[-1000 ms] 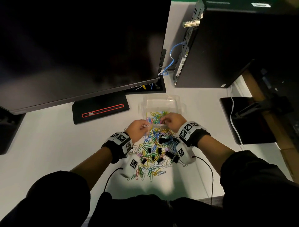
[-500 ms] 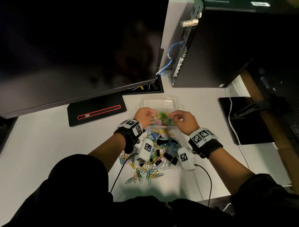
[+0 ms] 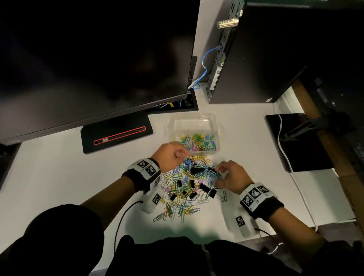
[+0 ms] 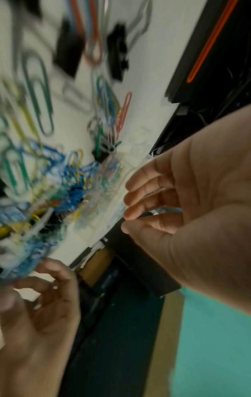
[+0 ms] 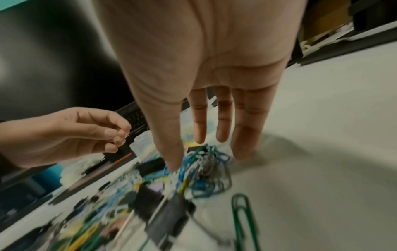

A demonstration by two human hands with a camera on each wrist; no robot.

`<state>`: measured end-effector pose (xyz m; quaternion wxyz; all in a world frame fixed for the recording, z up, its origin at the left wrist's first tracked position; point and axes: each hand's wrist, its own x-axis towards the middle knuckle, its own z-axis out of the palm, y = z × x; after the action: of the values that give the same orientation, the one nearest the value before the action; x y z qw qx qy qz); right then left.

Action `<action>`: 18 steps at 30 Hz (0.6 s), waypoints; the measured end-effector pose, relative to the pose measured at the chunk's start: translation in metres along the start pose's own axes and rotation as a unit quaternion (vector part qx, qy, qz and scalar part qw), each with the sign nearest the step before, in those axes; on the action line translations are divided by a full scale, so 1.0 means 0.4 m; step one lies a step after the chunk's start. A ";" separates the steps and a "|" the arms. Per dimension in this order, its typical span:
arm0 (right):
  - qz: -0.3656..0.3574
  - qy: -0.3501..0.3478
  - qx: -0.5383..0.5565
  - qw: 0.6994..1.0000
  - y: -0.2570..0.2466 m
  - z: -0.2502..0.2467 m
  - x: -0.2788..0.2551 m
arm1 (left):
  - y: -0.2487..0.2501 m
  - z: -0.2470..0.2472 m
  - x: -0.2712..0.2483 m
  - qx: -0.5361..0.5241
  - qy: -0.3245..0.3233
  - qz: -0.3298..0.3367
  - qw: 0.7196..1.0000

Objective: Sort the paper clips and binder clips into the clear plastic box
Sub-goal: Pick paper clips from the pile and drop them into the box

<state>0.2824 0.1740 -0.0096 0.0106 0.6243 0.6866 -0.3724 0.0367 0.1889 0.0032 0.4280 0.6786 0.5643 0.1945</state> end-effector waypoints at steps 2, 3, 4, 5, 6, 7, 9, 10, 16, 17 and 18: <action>-0.018 -0.008 -0.025 0.999 -0.008 0.022 -0.006 | -0.019 0.006 -0.017 0.098 -0.066 0.002 0.993; -0.026 -0.007 -0.040 0.999 -0.013 0.031 -0.008 | -0.031 0.011 -0.022 0.139 -0.092 -0.001 0.986; -0.033 -0.003 -0.052 0.998 -0.018 0.039 -0.009 | -0.040 0.017 -0.027 0.167 -0.112 -0.006 0.980; -0.038 0.002 -0.060 0.997 -0.024 0.044 -0.010 | -0.046 0.024 -0.030 0.187 -0.124 -0.011 0.974; -0.041 0.008 -0.066 0.997 -0.030 0.050 -0.010 | -0.050 0.032 -0.033 0.203 -0.129 -0.014 0.971; -0.043 0.012 -0.069 0.997 -0.036 0.054 -0.010 | -0.053 0.039 -0.035 0.214 -0.128 -0.013 0.968; -0.046 0.017 -0.068 0.996 -0.042 0.062 -0.009 | -0.054 0.053 -0.037 0.222 -0.119 -0.011 0.968; -0.047 0.018 -0.065 0.997 -0.043 0.065 -0.009 | -0.054 0.058 -0.038 0.222 -0.114 -0.013 0.968; -0.046 0.030 -0.050 0.997 -0.041 0.072 -0.015 | -0.050 0.081 -0.045 0.194 -0.100 -0.030 0.975; -0.045 0.033 -0.050 0.997 -0.041 0.073 -0.016 | -0.051 0.084 -0.047 0.191 -0.091 -0.032 0.977; -0.044 0.037 -0.047 0.997 -0.039 0.074 -0.016 | -0.051 0.088 -0.048 0.191 -0.080 -0.033 0.978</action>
<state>0.2568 0.1540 -0.0202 -0.0015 0.6056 0.7300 -0.3166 0.0451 0.1583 -0.0286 0.3404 0.7423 0.5770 0.0144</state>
